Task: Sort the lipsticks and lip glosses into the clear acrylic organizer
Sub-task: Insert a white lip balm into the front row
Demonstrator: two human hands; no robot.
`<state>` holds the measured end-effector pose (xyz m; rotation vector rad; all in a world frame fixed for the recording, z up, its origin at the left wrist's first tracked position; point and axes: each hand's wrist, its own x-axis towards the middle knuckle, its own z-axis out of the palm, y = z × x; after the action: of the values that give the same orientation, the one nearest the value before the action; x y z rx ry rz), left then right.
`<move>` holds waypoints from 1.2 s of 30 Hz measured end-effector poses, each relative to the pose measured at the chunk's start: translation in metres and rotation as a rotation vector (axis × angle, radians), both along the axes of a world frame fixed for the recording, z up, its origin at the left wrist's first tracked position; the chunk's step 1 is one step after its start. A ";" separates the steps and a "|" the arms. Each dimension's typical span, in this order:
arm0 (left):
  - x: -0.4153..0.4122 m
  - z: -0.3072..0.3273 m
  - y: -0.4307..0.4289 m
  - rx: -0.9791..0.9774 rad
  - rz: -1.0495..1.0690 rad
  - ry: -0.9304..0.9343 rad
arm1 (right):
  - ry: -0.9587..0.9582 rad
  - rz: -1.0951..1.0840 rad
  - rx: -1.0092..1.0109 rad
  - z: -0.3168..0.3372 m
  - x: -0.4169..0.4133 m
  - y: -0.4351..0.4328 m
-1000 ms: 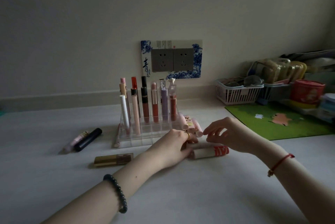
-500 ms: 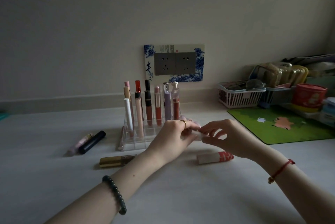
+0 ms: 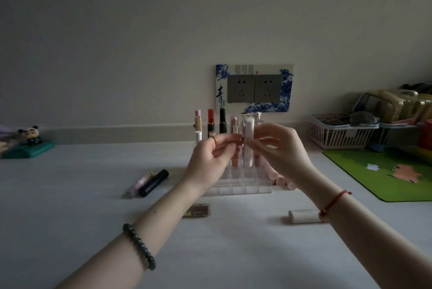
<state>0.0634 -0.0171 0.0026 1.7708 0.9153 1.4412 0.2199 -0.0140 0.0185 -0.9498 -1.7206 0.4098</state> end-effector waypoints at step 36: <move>-0.024 -0.035 0.015 -0.157 0.176 0.254 | -0.084 -0.099 -0.060 -0.042 -0.046 0.034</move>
<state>0.0395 -0.0022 -0.0322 1.8178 1.3087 1.2276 0.1736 0.0199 -0.0237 -1.1047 -1.7368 0.3619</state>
